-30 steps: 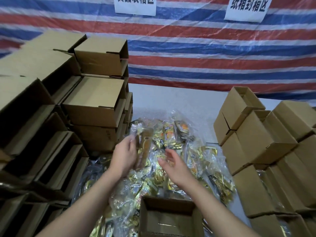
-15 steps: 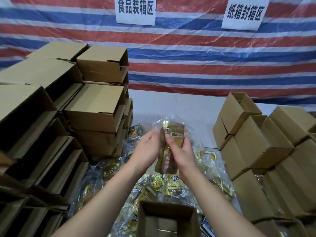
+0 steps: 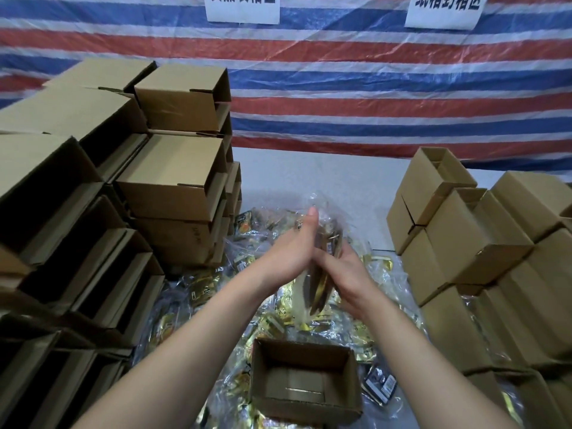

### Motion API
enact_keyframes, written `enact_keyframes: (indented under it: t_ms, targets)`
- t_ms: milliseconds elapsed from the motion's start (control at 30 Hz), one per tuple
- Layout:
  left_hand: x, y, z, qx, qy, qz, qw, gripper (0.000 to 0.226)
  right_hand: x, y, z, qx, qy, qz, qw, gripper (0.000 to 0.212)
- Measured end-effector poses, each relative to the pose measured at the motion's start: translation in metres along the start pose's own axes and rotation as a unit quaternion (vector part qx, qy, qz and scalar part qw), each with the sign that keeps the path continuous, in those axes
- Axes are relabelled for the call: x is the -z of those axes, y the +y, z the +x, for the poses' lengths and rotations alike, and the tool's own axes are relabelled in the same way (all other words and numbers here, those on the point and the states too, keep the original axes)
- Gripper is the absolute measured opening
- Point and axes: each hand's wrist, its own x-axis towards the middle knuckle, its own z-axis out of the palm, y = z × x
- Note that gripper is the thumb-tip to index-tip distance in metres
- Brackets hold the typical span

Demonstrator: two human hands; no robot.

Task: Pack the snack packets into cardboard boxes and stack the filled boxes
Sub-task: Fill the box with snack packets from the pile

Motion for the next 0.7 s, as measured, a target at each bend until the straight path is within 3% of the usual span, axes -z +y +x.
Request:
enact_keyframes:
  t_ms: [100,200,300,367,467,567,700]
  targets:
    - [0.006,-0.01,0.002,-0.031,0.037,0.08,0.996,0.08,0.014,0.001,-0.006,0.0,0.016,0.03,0.999,0.041]
    - [0.016,-0.048,-0.01,0.012,0.036,0.019,0.999,0.069,0.036,-0.005,-0.02,-0.023,-0.018,0.086,0.996,0.044]
    - [0.017,-0.116,-0.026,0.062,-0.002,0.113,0.992,0.056,0.048,-0.002,-0.034,-0.025,-0.082,-0.008,0.996,0.045]
    - [0.01,-0.162,-0.038,0.103,-0.037,0.138,0.984,0.052,0.046,0.005,-0.041,-0.032,-0.122,-0.119,0.985,0.06]
    - [-0.004,-0.208,-0.048,0.166,-0.062,0.133,0.975,0.056,0.034,0.019,-0.047,-0.03,-0.179,-0.284,0.941,0.078]
    - [-0.013,-0.224,-0.047,0.182,-0.043,0.065,0.98,0.049,0.022,0.033,-0.049,-0.031,-0.25,-0.385,0.888,0.068]
    - [-0.013,-0.225,-0.044,0.174,-0.043,0.037,0.983,0.038,0.012,0.057,-0.05,-0.094,-0.341,-0.443,0.824,0.053]
